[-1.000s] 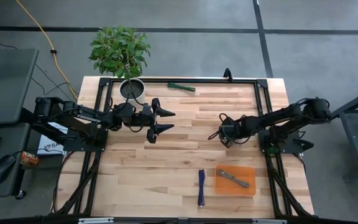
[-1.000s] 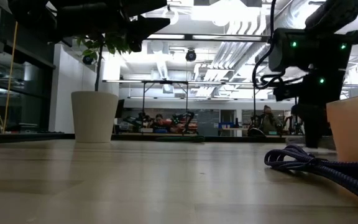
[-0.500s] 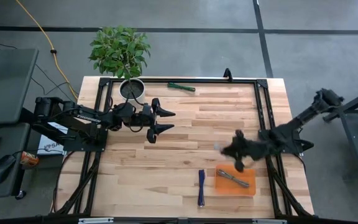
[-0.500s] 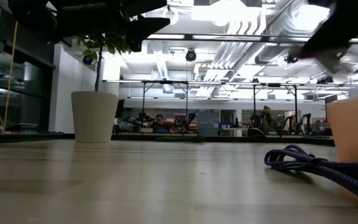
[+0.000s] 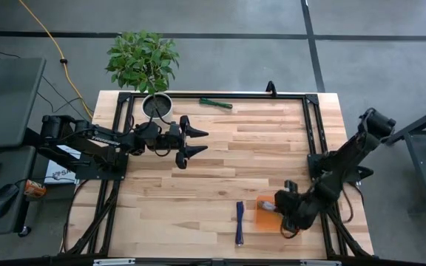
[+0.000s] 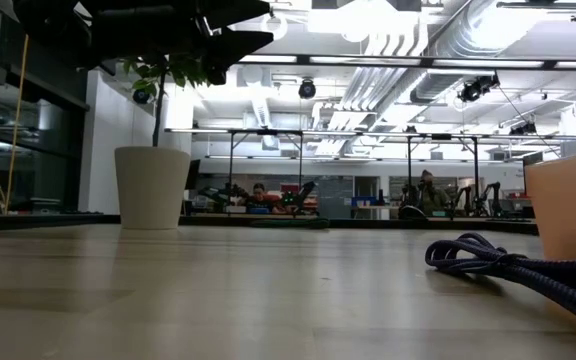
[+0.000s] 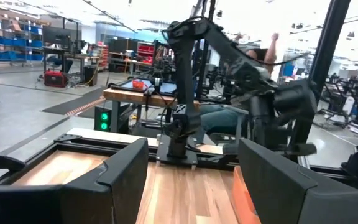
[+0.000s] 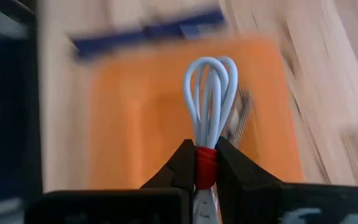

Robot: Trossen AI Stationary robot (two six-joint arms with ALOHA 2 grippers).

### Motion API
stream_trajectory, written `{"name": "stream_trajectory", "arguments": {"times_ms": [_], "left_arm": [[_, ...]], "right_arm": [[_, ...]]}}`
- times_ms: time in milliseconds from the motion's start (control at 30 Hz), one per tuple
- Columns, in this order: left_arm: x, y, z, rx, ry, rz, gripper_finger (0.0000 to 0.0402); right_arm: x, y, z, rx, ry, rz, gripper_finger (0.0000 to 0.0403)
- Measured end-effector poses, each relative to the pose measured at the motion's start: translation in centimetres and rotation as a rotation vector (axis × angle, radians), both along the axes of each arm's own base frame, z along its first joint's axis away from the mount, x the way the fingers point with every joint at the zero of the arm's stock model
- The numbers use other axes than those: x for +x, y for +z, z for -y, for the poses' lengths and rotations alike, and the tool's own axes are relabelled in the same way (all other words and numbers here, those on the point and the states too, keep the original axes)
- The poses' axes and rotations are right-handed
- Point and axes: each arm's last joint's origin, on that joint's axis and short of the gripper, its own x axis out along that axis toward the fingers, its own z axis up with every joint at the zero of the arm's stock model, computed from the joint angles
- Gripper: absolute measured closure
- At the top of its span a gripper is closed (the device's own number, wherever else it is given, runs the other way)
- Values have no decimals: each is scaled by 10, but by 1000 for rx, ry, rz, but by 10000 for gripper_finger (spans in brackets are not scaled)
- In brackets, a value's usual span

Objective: Pick and place USB-C Cables
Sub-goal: Put the white charger cable into the orange bin

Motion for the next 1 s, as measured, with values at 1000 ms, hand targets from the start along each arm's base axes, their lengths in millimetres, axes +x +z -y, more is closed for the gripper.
{"name": "stream_trajectory", "arguments": {"times_ms": [1000], "left_arm": [[0,0,0,0,1,0,172]], "right_arm": [[40,-37,-15,20,-147,-489,289]]}}
